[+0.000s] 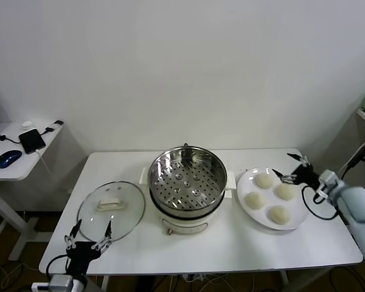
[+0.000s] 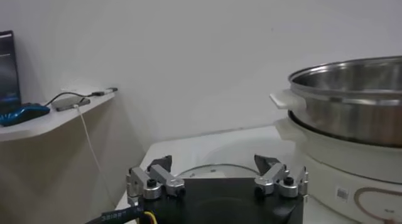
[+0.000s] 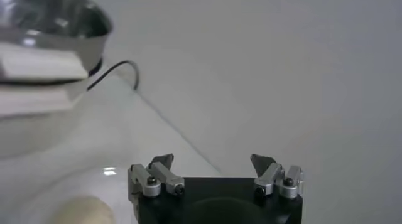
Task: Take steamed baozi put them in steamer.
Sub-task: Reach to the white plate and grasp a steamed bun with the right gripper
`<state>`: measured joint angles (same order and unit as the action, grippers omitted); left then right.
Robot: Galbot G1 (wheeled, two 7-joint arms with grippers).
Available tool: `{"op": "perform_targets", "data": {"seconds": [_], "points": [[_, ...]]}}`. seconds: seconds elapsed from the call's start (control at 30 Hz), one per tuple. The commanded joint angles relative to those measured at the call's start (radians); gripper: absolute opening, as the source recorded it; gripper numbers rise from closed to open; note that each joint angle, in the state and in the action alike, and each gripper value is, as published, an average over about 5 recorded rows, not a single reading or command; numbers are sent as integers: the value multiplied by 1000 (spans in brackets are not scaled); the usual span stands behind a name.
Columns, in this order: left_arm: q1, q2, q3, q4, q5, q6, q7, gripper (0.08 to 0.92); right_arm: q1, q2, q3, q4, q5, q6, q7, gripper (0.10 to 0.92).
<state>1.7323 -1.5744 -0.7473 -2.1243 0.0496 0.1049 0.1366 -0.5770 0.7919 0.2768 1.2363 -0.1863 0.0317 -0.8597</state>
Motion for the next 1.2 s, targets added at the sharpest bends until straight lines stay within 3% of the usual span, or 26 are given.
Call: {"op": "perform_targets", "data": {"seconds": [0.03, 0.3, 0.47, 0.8, 1.2], "points": [[3, -4, -2, 4, 11, -1, -1, 823, 483, 15, -297, -298, -434, 140, -391, 823], [16, -5, -7, -6, 11, 1, 0, 823, 587, 160, -458, -517, -605, 209, -483, 823], [20, -6, -7, -6, 11, 3, 1, 823, 568, 196, -435, -566, -598, 209, -505, 823], [16, -2, -8, -3, 10, 6, 3, 823, 517, 291, -325, -654, -601, 203, -391, 823], [22, 0, -7, 4, 9, 2, 2, 823, 510, 363, -248, -750, -710, 204, -295, 823]]}}
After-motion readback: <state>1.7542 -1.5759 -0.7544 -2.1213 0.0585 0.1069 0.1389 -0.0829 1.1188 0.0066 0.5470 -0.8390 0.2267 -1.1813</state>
